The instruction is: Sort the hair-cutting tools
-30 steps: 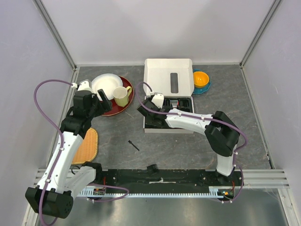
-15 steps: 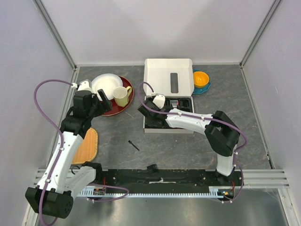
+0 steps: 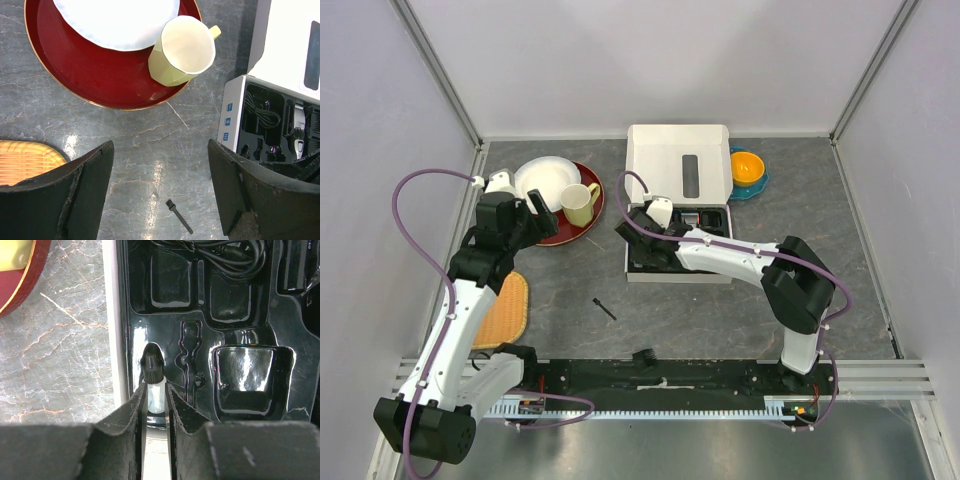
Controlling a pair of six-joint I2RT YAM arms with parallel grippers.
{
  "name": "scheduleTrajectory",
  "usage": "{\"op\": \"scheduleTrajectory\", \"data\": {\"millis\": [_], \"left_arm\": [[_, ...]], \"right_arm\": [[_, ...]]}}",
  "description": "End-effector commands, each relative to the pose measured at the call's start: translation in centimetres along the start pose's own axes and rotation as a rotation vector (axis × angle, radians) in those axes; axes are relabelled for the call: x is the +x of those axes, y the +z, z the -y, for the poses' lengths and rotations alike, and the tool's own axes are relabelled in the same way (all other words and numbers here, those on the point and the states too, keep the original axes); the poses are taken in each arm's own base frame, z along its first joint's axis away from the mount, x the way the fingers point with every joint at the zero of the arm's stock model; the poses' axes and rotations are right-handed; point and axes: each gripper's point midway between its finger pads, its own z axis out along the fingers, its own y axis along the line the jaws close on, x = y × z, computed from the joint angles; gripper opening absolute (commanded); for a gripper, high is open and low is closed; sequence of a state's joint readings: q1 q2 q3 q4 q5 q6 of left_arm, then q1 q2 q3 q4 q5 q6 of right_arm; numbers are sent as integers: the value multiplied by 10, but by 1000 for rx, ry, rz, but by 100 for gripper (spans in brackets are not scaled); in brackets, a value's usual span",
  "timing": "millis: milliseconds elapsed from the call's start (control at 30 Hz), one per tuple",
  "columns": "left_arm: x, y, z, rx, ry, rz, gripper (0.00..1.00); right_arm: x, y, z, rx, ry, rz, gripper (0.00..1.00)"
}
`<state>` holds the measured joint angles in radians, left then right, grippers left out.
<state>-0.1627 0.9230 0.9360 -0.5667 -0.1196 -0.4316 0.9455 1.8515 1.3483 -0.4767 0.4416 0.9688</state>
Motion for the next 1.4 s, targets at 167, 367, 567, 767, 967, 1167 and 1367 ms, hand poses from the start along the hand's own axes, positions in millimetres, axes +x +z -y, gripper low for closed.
{"op": "scheduleTrajectory", "data": {"millis": [167,367,567,767,967,1167,1367], "left_arm": [[-19,-6,9,41,30,50,81],[-18,-6,9,40,32,47,81],[-18,-6,9,40,30,49,81],[-18,-6,9,40,31,49,81],[-19,-6,8,39,31,49,81],[-19,-7,9,40,30,52,82],[-21,-6,9,38,31,48,82]], "right_arm": [[-14,3,-12,-44,-16,34,13],[-4,14,-6,-23,-26,11,12],[4,20,-1,-12,-26,-9,11],[6,23,-1,-11,-24,-22,11],[-15,8,-13,-50,-27,20,15],[-47,-27,-31,-107,-122,50,43],[-42,-49,-43,-211,-335,-22,50]]}}
